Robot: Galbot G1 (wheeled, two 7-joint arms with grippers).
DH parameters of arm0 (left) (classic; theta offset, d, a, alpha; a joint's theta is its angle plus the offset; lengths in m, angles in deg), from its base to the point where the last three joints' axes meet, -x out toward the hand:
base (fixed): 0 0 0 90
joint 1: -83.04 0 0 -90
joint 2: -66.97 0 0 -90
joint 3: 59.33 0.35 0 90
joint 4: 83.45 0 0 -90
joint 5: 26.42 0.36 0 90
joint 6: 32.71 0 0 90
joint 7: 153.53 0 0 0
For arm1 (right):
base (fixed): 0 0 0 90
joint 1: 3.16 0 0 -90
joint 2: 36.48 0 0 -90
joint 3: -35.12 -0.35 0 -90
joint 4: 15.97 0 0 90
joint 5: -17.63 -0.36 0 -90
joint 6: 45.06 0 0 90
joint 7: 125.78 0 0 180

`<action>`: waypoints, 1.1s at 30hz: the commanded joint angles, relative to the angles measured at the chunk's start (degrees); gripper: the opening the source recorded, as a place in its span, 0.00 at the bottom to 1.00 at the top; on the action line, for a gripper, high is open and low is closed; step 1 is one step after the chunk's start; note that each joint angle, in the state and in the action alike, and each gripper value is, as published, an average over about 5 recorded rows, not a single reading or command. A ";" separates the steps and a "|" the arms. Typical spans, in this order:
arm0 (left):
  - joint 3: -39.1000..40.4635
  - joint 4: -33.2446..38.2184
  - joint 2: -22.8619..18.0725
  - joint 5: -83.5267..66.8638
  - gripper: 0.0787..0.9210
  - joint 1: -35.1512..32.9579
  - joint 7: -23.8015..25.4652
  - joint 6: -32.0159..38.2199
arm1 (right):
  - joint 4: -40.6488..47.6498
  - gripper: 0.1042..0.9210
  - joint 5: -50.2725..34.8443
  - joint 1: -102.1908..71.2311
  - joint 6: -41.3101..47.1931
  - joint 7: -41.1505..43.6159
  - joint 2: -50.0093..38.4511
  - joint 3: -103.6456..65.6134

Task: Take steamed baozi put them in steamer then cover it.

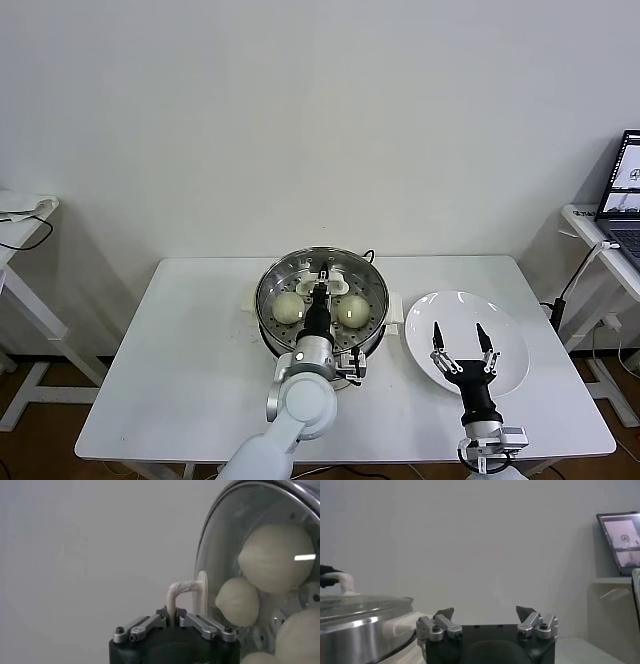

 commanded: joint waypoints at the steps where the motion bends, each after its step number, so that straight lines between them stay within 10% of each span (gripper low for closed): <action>1: -0.41 0.30 0.09 0.27 0.13 -0.66 -0.23 0.80 | -0.03 0.88 0.00 -0.01 -0.05 0.04 -0.15 0.00; 22: -6.36 26.92 7.32 -5.82 0.74 -15.28 -2.74 2.03 | 0.50 0.88 -0.15 1.06 0.51 0.11 -1.52 1.55; 33: -32.13 38.51 5.00 -56.90 0.88 -34.02 -15.78 19.96 | -5.90 0.88 1.71 1.82 7.85 -0.50 -3.71 1.72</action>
